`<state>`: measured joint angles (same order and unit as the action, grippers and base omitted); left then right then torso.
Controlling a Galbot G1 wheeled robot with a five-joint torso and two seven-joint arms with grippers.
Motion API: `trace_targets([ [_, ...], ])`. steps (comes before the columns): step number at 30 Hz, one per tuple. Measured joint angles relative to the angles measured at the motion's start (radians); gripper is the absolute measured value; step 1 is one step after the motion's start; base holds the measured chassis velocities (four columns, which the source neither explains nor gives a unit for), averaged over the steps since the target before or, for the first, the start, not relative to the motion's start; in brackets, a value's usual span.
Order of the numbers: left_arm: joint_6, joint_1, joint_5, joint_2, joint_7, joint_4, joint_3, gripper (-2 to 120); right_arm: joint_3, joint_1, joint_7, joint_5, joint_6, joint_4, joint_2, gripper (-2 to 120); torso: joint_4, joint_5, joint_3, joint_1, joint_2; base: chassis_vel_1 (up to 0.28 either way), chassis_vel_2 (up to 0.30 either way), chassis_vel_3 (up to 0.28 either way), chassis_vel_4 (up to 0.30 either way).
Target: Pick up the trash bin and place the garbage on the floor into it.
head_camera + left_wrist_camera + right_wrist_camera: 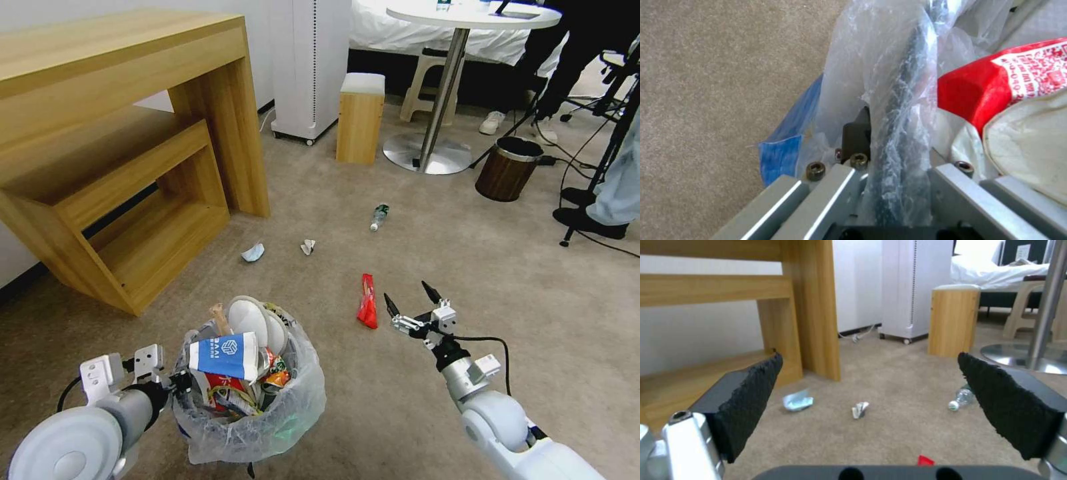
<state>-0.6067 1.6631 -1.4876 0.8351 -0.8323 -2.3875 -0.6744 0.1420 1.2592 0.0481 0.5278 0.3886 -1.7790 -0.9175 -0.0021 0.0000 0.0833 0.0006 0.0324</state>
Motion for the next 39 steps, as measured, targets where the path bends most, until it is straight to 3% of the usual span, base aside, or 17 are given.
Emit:
trace_targets([
  [13, 0.000, 0.014, 0.006, 0.014, -0.002, -0.008, -0.004, 0, -0.031, -0.016, 0.006, -0.018, 0.010, 0.001, 0.004, 100, -0.0001, -0.0001, 0.000, 0.000, 0.000, -0.036, 0.039, 0.033, -0.032],
  [30, 0.002, 0.013, 0.025, 0.028, -0.001, -0.002, 0.003, 0, -0.052, -0.036, -0.007, -0.033, 0.032, 0.012, 0.015, 100, -0.0002, -0.0001, 0.001, 0.000, 0.000, -0.218, 0.214, 0.213, -0.210],
  [39, 0.004, 0.011, 0.026, 0.024, -0.002, 0.004, 0.001, 0, -0.052, -0.054, 0.021, -0.061, 0.026, 0.024, 0.013, 100, -0.0001, 0.0000, 0.000, 0.000, 0.000, 0.010, -0.004, -0.014, 0.006],
])
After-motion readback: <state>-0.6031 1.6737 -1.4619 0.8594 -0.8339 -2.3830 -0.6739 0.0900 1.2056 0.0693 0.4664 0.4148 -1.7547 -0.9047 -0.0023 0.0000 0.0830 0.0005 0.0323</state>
